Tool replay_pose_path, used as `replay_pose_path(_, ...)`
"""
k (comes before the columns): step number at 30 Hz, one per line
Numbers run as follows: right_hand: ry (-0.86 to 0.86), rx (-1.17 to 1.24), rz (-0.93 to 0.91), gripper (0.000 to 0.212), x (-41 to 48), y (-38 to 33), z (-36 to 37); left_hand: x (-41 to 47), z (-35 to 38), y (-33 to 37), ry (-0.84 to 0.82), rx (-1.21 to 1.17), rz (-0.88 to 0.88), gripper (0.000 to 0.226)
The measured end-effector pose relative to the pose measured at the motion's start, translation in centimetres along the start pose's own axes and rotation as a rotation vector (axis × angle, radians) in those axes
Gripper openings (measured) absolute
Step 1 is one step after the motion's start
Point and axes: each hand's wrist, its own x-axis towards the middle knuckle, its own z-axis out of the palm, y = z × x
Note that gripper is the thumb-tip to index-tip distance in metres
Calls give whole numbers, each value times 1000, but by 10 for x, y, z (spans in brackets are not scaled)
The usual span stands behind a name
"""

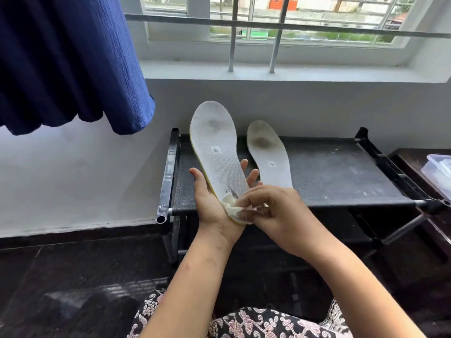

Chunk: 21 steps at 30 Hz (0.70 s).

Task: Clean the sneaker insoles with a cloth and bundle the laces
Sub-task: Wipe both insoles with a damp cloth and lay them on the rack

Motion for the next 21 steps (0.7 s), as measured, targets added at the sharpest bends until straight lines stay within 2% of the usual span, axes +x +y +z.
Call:
replay_pose_path(2,-80,25,63,19,-2,0,-11,1,-1,-1,7,10,26,90)
replay_pose_path(5,-175,-52,91,35,-4,1,-26,5,-2,-4,-4,-33,24,88)
replay_pose_path(7,-125,-97,81,36,-3,4,-28,7,-2,-4,-13,-51,37,86)
replay_pose_path(11,65,-174,11,25,0,6,-14,7,-1,-3,-6,-19,48,84)
replay_pose_path(15,122,-171,-46,25,0,2,-1,6,-3,0,-6,3,75,78)
replay_pose_path(18,73,-123,-29,23,-1,1,-2,6,-3,2,11,31,80,76)
replay_pose_path(21,-61,16,76,20,-3,1,-11,6,-1,1,49,80,52,71)
